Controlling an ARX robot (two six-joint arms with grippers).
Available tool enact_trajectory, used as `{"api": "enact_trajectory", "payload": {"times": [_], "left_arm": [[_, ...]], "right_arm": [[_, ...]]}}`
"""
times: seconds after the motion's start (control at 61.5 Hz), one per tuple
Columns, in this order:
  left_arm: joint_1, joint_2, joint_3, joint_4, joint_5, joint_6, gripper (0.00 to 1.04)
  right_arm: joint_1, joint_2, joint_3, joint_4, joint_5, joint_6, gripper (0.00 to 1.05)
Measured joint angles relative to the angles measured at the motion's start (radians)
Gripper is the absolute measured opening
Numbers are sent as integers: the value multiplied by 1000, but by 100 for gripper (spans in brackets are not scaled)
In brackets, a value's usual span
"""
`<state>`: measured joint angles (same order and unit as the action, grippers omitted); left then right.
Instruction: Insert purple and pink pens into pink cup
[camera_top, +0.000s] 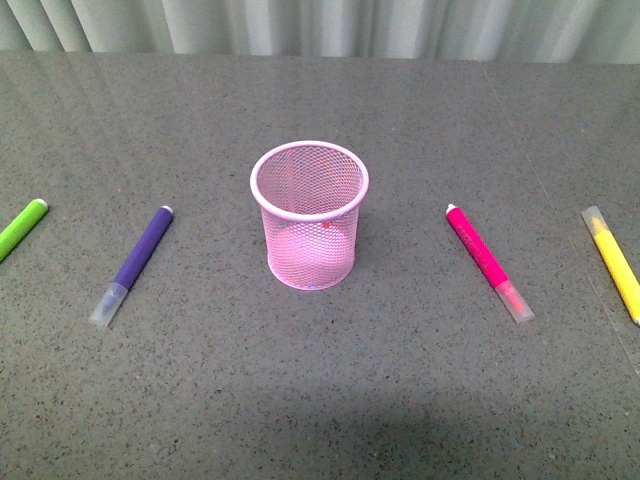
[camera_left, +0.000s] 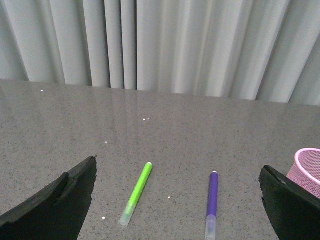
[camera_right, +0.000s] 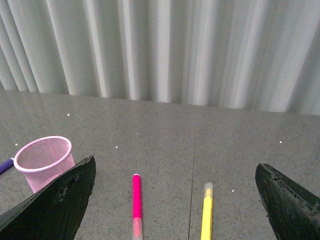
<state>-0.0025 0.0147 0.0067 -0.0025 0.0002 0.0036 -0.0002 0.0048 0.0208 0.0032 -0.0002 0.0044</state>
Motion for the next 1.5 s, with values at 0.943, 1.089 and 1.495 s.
{"api": "enact_trajectory", "payload": {"times": [0.943, 1.089, 1.495], "left_arm": [[0, 0, 0, 0, 0, 0, 97], [0, 0, 0, 0, 0, 0, 97], [0, 0, 0, 0, 0, 0, 97]], "right_arm": [[0, 0, 0, 0, 0, 0, 97], [0, 0, 0, 0, 0, 0, 97], [0, 0, 0, 0, 0, 0, 97]]}}
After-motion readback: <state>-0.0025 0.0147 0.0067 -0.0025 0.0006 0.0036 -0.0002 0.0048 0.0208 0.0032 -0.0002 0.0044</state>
